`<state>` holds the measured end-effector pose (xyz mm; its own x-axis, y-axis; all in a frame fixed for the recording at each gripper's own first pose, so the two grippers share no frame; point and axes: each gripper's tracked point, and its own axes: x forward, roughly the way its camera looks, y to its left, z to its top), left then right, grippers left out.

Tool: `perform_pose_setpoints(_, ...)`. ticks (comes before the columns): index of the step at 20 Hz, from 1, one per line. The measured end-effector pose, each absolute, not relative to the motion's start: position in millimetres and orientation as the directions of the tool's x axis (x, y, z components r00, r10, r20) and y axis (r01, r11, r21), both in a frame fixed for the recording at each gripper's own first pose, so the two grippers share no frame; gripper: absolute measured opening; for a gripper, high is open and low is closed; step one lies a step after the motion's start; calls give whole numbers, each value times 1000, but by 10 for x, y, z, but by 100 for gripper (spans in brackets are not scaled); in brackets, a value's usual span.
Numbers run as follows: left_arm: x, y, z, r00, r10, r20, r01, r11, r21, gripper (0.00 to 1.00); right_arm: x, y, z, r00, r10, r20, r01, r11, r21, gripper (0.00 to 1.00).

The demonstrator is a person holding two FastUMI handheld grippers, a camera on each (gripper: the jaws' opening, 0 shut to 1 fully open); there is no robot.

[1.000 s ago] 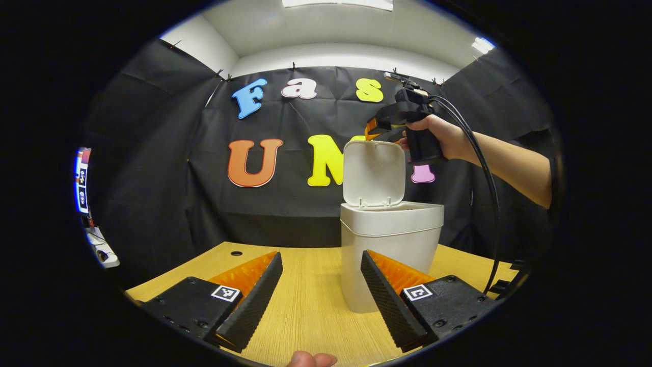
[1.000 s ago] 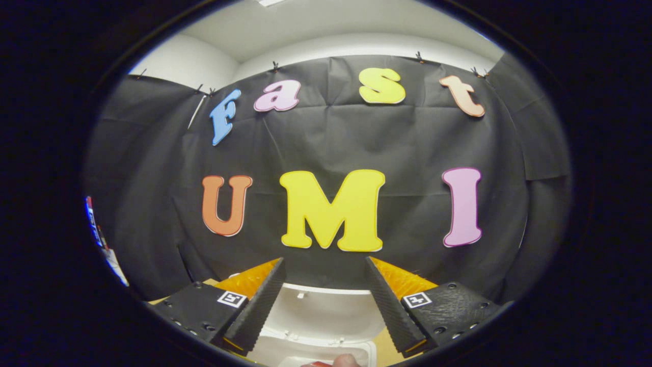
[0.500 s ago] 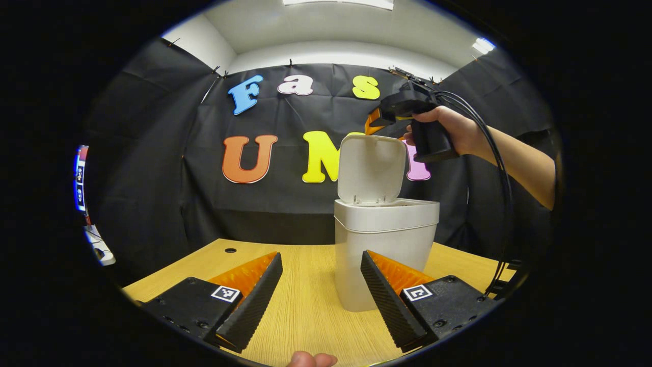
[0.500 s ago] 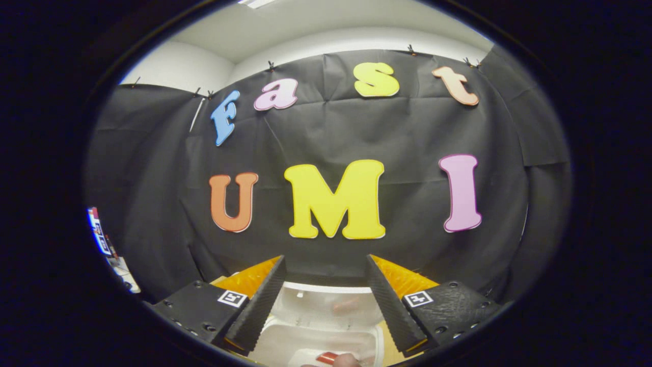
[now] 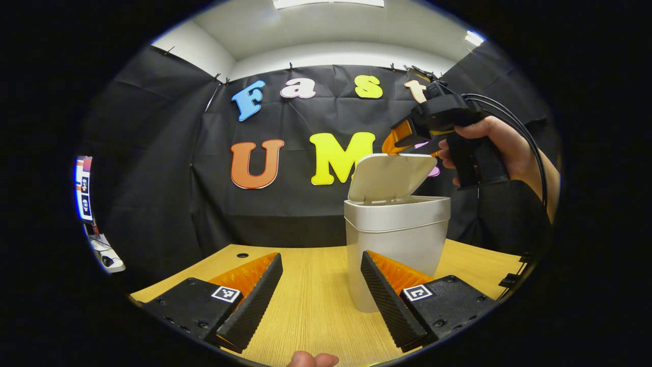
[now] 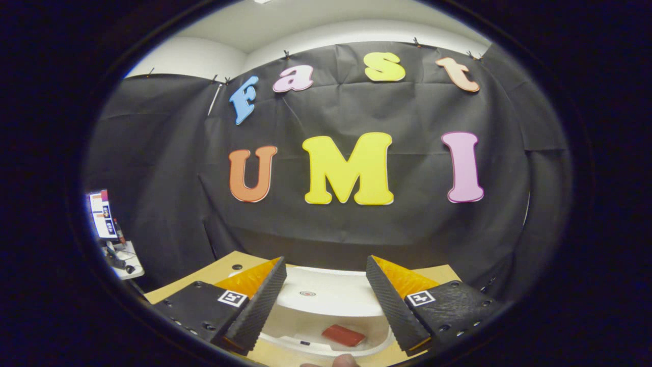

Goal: Press the lid of the desktop garbage bin to open it, pick up the crumpled paper on the desktop and throw it into the bin, then pick up the pop can on the desktop and drop it into the bin, and finally close the garbage bin lid.

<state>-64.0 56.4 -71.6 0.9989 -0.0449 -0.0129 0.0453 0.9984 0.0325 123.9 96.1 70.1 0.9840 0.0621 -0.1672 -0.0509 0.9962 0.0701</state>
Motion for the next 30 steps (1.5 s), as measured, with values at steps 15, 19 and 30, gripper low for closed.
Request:
perform_pose_setpoints(15,-663,453,-699,997,-82,-9,82,997,-6,99,1020,820,60,980,4,-198,13,996,83,95)
perform_pose_setpoints(19,-649,504,-734,998,-66,-20,66,998,2,99,1020,821,5,980,0,-200,15,997,70,95)
perform_pose_setpoints(30,-626,508,-799,997,-66,-32,66,998,7,99,997,827,-163,984,-12,-179,20,999,46,97)
